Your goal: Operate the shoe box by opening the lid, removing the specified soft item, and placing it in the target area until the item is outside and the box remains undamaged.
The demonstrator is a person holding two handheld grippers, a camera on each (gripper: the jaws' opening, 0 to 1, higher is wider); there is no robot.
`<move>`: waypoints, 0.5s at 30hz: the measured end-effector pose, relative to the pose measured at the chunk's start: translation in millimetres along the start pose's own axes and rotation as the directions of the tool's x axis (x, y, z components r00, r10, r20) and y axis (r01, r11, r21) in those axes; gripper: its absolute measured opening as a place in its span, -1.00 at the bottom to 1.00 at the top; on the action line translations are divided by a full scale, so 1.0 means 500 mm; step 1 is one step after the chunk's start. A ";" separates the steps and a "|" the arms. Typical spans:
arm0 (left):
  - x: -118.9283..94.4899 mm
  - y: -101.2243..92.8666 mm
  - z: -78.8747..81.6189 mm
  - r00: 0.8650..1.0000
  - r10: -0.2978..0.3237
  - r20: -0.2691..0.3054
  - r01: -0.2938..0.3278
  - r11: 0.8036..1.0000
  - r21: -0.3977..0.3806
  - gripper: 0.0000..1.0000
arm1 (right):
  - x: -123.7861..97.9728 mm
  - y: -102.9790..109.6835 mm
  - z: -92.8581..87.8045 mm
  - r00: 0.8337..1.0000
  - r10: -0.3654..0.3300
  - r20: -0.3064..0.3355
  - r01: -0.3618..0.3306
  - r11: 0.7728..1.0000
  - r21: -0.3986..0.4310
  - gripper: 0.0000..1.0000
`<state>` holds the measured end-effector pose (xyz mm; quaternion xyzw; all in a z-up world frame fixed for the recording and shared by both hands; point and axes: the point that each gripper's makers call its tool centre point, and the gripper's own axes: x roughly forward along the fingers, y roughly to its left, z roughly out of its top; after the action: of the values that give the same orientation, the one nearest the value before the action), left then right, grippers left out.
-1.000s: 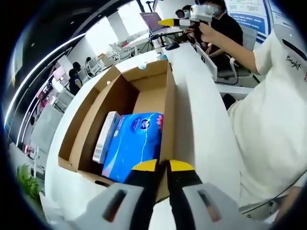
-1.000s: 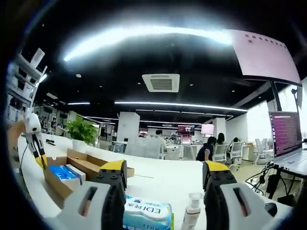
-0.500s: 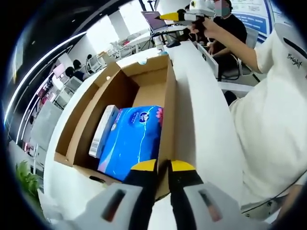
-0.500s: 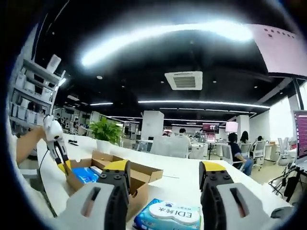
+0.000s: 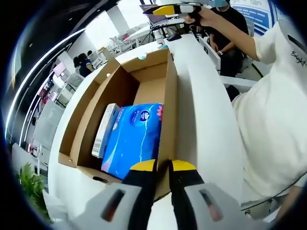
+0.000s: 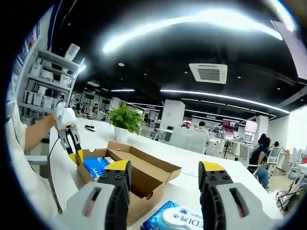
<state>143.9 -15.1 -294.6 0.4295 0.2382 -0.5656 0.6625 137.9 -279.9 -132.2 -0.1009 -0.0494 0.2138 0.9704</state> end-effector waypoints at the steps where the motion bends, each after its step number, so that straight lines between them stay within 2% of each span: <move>1: 0.000 0.000 0.000 1.000 -0.009 -0.001 0.009 1.000 0.009 -0.82 | 0.007 0.007 0.002 1.000 0.021 -0.005 -0.021 1.000 0.003 0.17; 7: -0.001 -0.003 -0.001 1.000 -0.019 0.002 0.019 0.999 0.030 -0.86 | 0.044 0.053 0.013 0.989 0.135 -0.061 -0.140 0.985 -0.097 0.18; 9: -0.002 -0.005 -0.001 1.000 -0.015 0.007 0.015 0.999 0.049 -0.86 | 0.052 0.078 0.019 0.977 0.203 -0.061 -0.207 0.975 -0.076 0.18; 15: -0.002 -0.004 0.000 1.000 -0.011 0.012 0.011 0.998 0.056 -0.86 | 0.068 0.087 0.028 0.961 0.270 -0.066 -0.272 0.962 -0.025 0.15</move>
<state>141.7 -14.8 -294.3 0.4430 0.2207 -0.5782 0.6486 149.1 -224.7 -126.4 -0.1295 -0.0085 0.3405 0.9312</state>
